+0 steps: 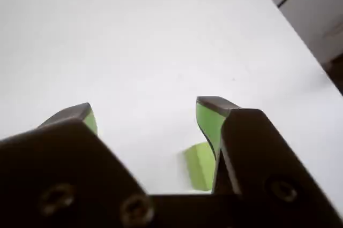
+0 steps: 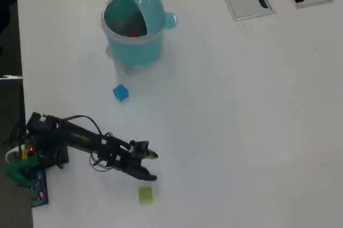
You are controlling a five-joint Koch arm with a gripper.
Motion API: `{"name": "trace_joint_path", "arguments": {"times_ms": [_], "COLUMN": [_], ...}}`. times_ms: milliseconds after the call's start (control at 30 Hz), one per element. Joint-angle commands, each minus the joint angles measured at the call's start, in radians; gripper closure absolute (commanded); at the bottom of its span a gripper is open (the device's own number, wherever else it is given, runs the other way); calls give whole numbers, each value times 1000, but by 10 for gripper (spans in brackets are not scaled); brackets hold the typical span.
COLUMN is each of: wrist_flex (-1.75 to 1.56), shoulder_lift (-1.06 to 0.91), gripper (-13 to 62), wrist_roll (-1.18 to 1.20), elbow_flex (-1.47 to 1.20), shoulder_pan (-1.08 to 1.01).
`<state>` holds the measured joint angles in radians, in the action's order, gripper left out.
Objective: Grasp RGB lego blocks and put them in the bin one by one.
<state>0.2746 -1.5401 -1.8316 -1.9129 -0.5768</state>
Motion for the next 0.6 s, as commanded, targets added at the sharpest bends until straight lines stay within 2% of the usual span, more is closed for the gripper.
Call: {"name": "trace_joint_path", "arguments": {"times_ms": [0,233,567], "wrist_flex": [-80,-81,-26], "shoulder_lift": [38,172,153], "gripper": [152,154,154], "wrist_roll": [-54,-114,-199], "elbow_flex": [97,187,152], "shoulder_pan": [-43,-110,-170]}}
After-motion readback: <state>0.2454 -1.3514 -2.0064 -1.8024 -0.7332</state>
